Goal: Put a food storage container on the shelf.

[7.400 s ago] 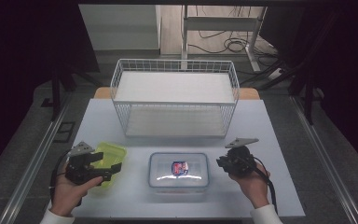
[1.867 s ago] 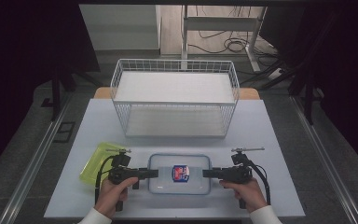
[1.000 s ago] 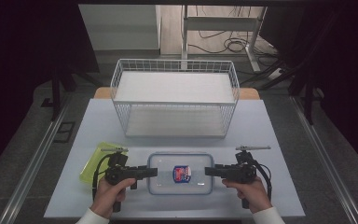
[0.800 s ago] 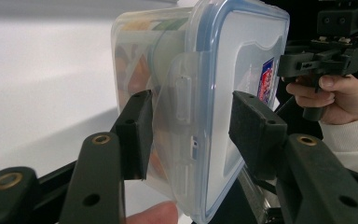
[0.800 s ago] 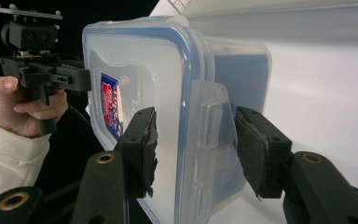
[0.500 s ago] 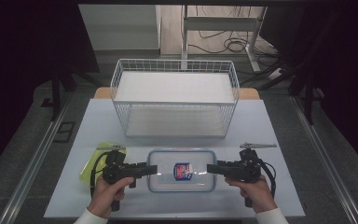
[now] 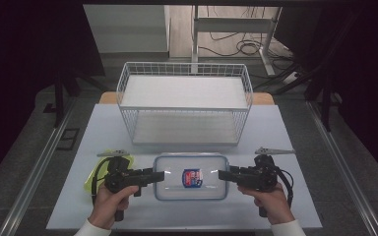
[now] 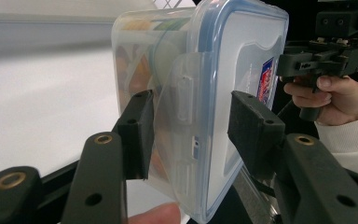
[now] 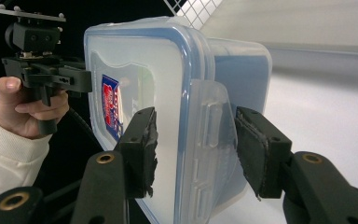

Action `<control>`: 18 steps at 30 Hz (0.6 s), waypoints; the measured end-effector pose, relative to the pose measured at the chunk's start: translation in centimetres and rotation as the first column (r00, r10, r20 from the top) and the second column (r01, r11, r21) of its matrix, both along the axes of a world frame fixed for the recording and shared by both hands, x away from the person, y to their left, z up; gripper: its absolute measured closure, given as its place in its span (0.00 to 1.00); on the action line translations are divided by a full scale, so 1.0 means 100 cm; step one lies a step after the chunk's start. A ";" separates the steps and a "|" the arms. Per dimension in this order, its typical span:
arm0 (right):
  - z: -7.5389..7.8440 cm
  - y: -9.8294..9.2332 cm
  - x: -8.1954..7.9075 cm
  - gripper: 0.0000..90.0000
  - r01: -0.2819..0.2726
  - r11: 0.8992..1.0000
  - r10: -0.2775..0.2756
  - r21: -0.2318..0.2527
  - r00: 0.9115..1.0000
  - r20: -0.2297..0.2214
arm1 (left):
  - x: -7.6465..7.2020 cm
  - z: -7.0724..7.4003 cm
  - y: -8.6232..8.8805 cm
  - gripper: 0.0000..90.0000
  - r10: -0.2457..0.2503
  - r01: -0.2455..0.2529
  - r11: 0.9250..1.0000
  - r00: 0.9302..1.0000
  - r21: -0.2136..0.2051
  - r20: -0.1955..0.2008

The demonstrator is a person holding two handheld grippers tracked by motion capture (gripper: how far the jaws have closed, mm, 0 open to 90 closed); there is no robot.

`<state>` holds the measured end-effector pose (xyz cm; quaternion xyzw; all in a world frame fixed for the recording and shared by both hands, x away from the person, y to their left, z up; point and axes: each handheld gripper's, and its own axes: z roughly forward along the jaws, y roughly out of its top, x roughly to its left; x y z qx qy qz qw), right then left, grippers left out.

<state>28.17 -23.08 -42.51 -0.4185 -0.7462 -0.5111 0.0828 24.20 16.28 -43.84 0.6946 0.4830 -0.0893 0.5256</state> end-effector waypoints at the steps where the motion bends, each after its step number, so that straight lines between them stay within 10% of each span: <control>1: 0.001 0.001 0.000 0.56 0.000 1.000 0.000 0.000 1.000 0.006 | 0.000 0.001 0.001 0.58 -0.001 0.001 1.000 1.000 -0.001 0.002; 18: 0.011 0.006 0.001 0.56 -0.005 1.000 0.005 -0.003 0.999 0.044 | 0.002 0.010 0.006 0.58 -0.001 0.001 1.000 0.999 0.002 0.034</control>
